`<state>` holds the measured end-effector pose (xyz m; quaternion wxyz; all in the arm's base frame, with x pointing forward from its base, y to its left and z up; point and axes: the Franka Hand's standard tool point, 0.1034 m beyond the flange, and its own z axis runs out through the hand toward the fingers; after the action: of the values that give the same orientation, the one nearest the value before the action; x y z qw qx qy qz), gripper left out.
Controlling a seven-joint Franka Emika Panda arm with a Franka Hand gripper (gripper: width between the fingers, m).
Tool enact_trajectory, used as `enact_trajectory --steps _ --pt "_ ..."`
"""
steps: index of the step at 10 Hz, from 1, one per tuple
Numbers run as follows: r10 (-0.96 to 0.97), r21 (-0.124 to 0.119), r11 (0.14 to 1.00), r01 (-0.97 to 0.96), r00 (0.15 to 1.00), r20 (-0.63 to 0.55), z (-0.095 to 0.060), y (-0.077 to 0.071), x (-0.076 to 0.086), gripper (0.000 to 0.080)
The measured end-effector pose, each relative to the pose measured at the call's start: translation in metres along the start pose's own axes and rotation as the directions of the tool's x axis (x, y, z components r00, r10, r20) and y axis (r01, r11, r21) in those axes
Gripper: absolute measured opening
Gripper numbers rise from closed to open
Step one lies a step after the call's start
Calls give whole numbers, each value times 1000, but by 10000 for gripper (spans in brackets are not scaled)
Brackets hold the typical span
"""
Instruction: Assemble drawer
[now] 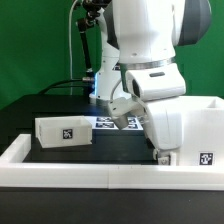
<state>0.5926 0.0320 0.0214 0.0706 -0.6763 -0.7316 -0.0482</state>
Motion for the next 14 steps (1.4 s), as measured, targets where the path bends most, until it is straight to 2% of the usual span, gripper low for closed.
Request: enact_trajectory --steps 2,4,6,7,8,9,10,12,13,14 --pt "22 0 1000 -22 1000 1 0 1 3 648" --pt "19 1 1000 -19 1000 2 0 0 -3 648" --pt "1 13 1000 -1 1000 8 -2 -2 -28 648" --pt "19 0 1000 -19 1000 11 -8 -1 -42 648" --pt "42 -23 999 -42 999 15 -15 -2 -56 648" --pt "62 -38 997 -61 998 19 -20 -9 -66 648" --pt "87 -49 995 -86 996 24 -26 -23 -78 648" --pt "132 -51 990 -131 991 31 -34 -55 -91 648" --pt "101 -66 993 -98 994 45 -41 -64 -96 648" --pt "69 -91 994 -64 996 57 -49 -77 -108 648"
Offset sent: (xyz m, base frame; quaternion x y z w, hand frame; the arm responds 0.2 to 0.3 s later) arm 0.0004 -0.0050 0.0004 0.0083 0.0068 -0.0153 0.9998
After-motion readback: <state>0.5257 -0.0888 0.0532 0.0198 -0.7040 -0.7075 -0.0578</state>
